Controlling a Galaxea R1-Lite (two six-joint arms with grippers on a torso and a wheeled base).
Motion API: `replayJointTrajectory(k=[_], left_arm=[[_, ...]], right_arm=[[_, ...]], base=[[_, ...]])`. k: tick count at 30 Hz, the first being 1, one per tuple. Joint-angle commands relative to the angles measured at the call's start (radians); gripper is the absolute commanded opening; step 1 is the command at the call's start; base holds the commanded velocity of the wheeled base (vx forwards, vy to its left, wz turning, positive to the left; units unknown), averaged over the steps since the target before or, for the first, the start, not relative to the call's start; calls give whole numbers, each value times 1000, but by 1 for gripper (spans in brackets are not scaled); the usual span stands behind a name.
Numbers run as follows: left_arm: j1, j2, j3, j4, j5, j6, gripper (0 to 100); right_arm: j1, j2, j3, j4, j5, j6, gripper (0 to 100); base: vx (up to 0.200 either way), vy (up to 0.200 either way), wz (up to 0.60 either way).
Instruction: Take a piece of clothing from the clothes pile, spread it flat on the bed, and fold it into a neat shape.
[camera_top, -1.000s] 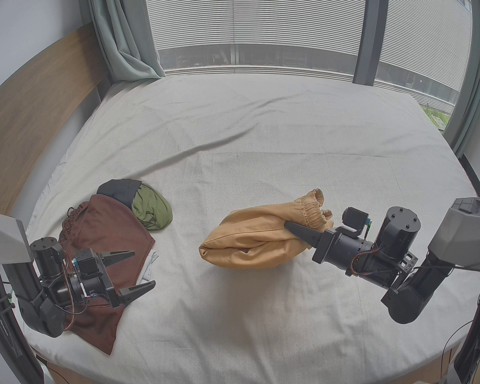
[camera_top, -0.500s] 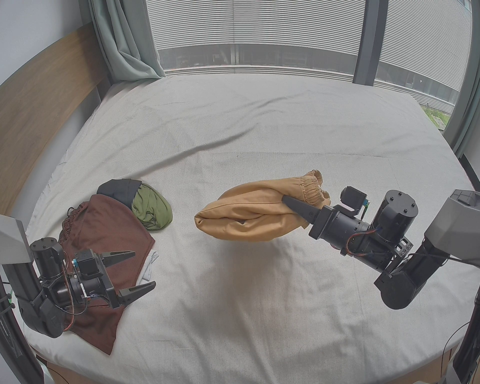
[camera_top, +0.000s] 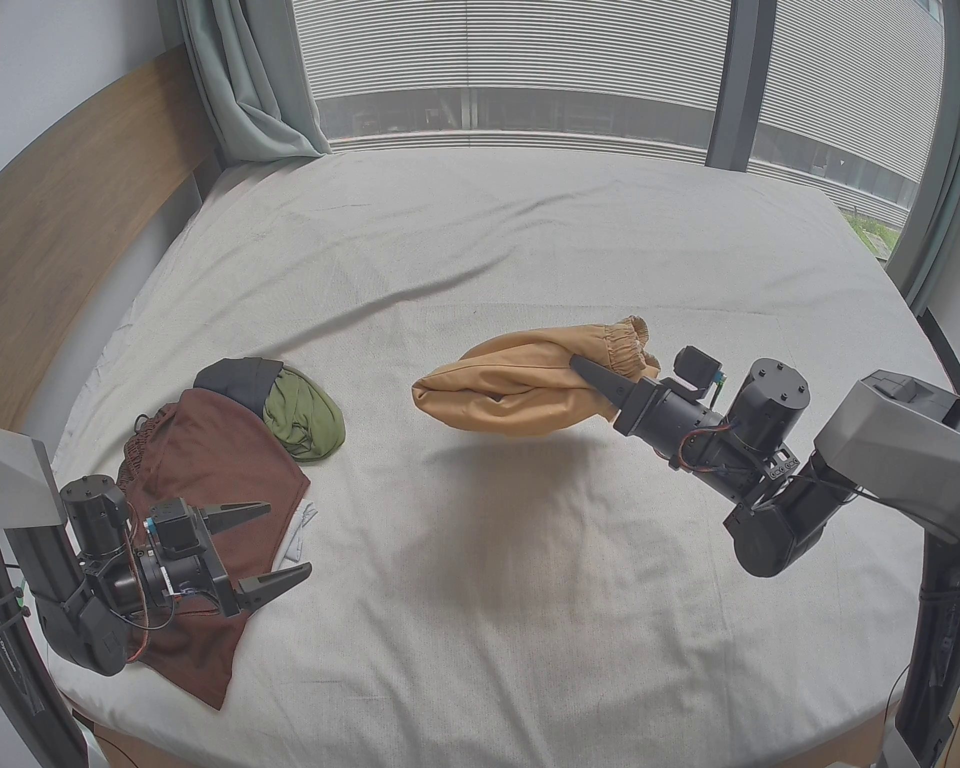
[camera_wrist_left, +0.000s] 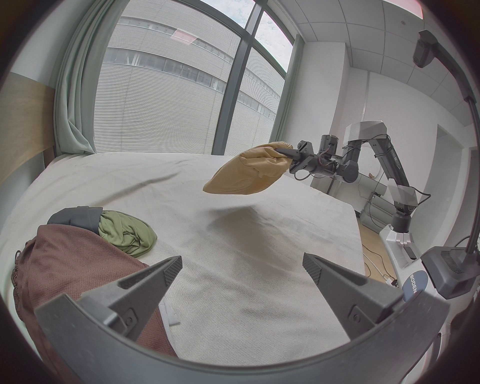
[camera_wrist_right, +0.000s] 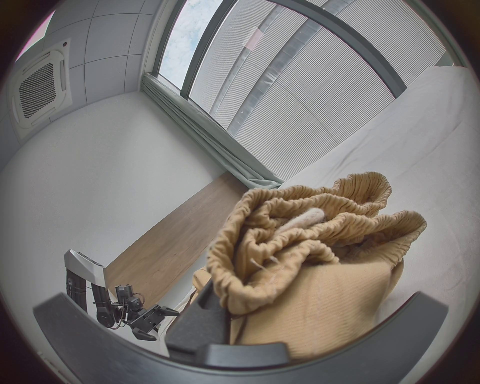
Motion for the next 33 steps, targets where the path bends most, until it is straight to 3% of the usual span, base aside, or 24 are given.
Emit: replayJointTrajectory(k=[1, 33], left_arm=[[0, 4, 0, -1, 0, 1, 100], [-6, 10, 6, 0, 0, 1, 100]], right_arm=[[-18, 83, -106, 19, 5, 0, 0], [-64, 163, -633, 436, 4, 1, 0]], base=[[0, 0, 0], [0, 0, 0]])
